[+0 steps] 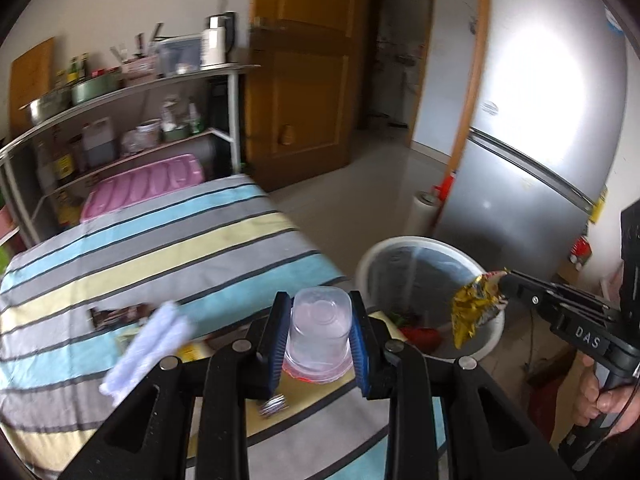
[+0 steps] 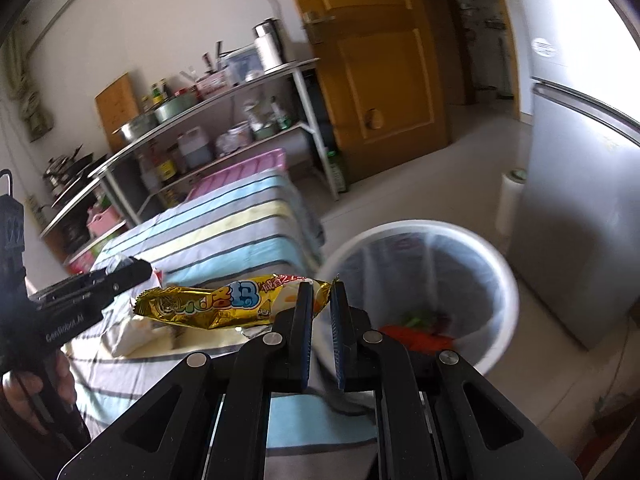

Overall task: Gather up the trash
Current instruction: 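Carry container and yellow wrapper over the bin and open both tools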

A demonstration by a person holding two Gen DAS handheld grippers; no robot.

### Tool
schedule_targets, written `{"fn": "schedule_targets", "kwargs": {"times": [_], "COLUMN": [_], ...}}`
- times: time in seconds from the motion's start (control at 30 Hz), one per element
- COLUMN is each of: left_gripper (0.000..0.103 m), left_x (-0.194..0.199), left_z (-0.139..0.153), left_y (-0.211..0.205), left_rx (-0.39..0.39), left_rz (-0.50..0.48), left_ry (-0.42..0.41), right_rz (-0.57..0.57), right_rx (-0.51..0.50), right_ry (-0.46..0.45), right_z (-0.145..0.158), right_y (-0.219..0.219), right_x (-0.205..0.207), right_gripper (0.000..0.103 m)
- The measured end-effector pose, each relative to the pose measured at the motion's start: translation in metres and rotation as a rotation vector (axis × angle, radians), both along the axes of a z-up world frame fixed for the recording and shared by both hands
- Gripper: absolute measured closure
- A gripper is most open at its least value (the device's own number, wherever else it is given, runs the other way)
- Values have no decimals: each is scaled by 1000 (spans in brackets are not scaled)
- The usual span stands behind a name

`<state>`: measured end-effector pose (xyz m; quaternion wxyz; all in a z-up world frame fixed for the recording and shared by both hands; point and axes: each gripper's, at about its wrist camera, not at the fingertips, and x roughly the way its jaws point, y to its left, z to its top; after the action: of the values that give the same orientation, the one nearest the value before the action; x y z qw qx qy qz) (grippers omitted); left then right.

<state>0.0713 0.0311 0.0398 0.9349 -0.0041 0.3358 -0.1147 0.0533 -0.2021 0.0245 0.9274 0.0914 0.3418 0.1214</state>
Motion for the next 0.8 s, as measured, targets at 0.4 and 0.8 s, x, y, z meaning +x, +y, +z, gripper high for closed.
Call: {"fn": "schedule_targets", "kwargs": {"times": [0.4,0.8], "left_gripper": [73,73], "left_x": [26,46], "left_z": [-13,-42], "left_y": [-88,-136], "left_rx": [-10,27], "left_rz": [-175,-231], "left_ry": [40,118], "right_rz": [-171,-226], "right_rx": [-87,-141], "right_ry": [58,169], "right_z": [-19,-61], "right_y": [-64,-95], "right_x": [21,51], "right_gripper": [94,94]}}
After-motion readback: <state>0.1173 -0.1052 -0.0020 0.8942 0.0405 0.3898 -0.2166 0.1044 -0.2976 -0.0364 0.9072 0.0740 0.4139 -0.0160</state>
